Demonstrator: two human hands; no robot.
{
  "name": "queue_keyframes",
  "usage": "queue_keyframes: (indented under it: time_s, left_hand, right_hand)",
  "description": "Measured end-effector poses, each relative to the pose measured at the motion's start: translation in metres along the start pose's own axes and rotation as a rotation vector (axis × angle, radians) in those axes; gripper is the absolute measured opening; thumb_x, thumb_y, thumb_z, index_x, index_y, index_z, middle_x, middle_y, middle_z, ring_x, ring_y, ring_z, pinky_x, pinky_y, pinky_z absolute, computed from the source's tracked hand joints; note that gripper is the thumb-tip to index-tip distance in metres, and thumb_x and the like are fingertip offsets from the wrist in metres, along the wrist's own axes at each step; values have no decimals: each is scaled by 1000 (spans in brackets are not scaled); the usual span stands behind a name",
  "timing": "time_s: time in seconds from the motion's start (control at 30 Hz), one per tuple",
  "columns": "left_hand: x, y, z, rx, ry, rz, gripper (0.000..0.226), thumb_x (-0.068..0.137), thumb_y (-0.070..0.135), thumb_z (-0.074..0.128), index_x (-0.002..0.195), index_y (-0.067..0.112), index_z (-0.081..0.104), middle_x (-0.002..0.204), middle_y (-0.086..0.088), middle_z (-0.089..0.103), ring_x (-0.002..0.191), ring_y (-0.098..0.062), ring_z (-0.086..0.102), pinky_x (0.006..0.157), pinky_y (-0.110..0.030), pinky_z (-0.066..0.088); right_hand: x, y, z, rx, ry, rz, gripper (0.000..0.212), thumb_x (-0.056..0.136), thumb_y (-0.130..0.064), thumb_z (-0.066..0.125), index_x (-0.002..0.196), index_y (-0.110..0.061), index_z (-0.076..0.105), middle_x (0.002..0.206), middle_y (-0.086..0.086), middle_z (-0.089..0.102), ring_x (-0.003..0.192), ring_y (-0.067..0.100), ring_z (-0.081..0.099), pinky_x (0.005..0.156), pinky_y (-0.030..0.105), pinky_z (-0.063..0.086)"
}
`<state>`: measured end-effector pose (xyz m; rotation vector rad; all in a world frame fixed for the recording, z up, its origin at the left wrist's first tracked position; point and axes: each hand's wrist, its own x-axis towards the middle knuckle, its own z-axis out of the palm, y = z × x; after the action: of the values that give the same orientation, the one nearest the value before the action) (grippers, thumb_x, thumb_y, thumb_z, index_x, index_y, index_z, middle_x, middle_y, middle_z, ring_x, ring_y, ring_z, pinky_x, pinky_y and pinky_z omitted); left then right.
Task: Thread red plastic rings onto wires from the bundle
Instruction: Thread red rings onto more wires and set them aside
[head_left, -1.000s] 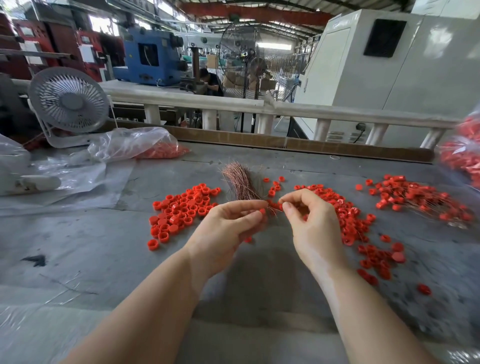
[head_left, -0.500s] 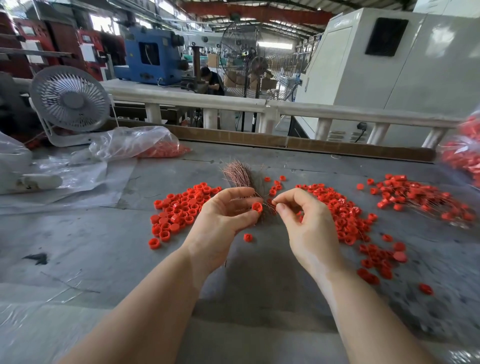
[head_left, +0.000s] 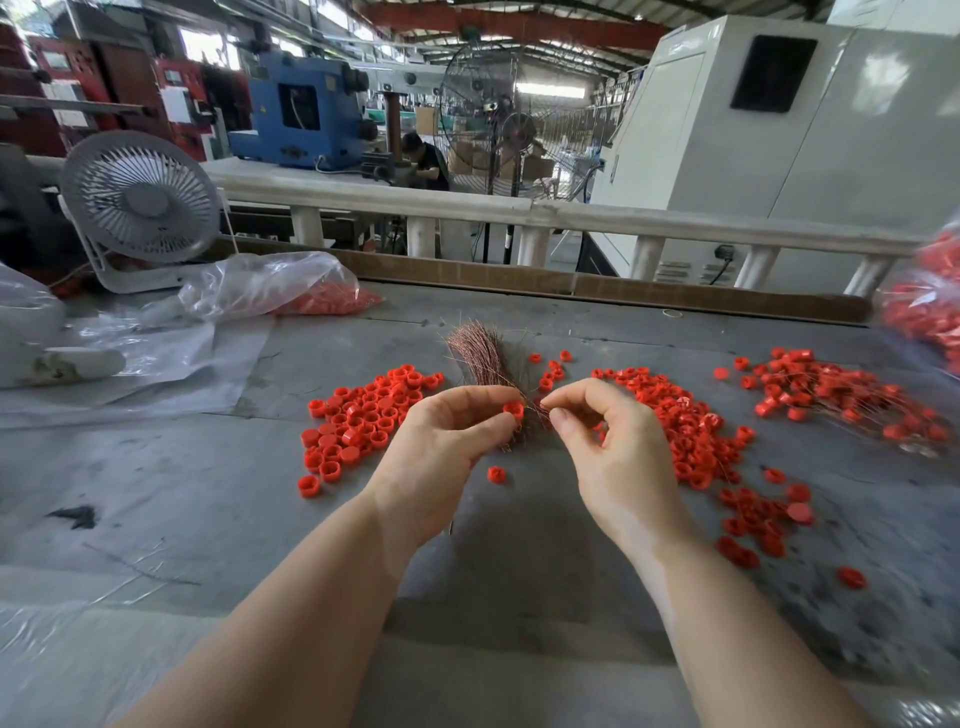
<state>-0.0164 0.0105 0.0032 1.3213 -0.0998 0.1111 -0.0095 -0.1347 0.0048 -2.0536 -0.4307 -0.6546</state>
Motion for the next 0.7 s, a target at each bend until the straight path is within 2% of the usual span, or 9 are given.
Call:
queue_keyframes:
  time_s: [0.17, 0.27, 0.37, 0.47, 0.53, 0.6, 0.7]
  left_hand:
    - [0, 3, 1, -238, -53, -116, 20, 88, -8, 48, 92, 3, 65, 80, -10, 68, 71, -12, 68, 69, -20, 57]
    - [-1, 6, 2, -312, -81, -137, 18, 85, -7, 50, 93, 2, 64, 79, -12, 69, 70, -14, 69, 68, -21, 57]
    - [-2, 8, 2, -348, -106, -144, 23, 71, 2, 58, 94, 4, 63, 76, -8, 71, 65, -13, 68, 66, -21, 57]
    - [-2, 8, 0, -383, -115, -173, 17, 81, -3, 52, 92, 2, 63, 74, -9, 71, 65, -12, 68, 65, -19, 57]
    - [-2, 9, 0, -427, -110, -202, 18, 86, -5, 47, 90, 1, 64, 74, -10, 70, 66, -13, 69, 63, -18, 56]
    - [-3, 9, 1, -443, -104, -214, 18, 84, -5, 48, 88, 1, 64, 73, -10, 70, 66, -14, 69, 62, -19, 56]
    - [-3, 9, 1, -389, -92, -210, 16, 81, -2, 52, 87, 5, 66, 71, -8, 70, 62, -11, 68, 60, -19, 56]
  right_hand:
    - [0, -3, 0, 10, -28, 1, 15, 84, -5, 63, 81, -19, 69, 81, -6, 66, 79, 9, 58, 68, 14, 38]
    - [-1, -5, -1, 19, -49, -8, 15, 83, -4, 64, 81, -18, 69, 81, -5, 67, 81, 12, 59, 74, 20, 43]
    - [-1, -7, -1, 26, -60, -19, 16, 83, -3, 64, 81, -18, 70, 82, -3, 67, 83, 14, 60, 78, 26, 45]
    - [-1, -8, -1, 24, -65, -23, 16, 83, -4, 64, 81, -18, 70, 82, -3, 67, 83, 14, 60, 79, 26, 45]
    - [-1, -8, -1, 21, -56, -28, 15, 83, -4, 64, 81, -17, 70, 81, -3, 67, 81, 13, 59, 76, 20, 43]
    - [-1, -7, -2, 19, -49, -32, 14, 83, -3, 65, 81, -16, 70, 81, -3, 67, 79, 11, 59, 74, 16, 41]
    - [0, -7, -1, 26, -54, -27, 15, 82, -3, 65, 80, -17, 71, 81, -3, 68, 80, 11, 60, 76, 19, 43]
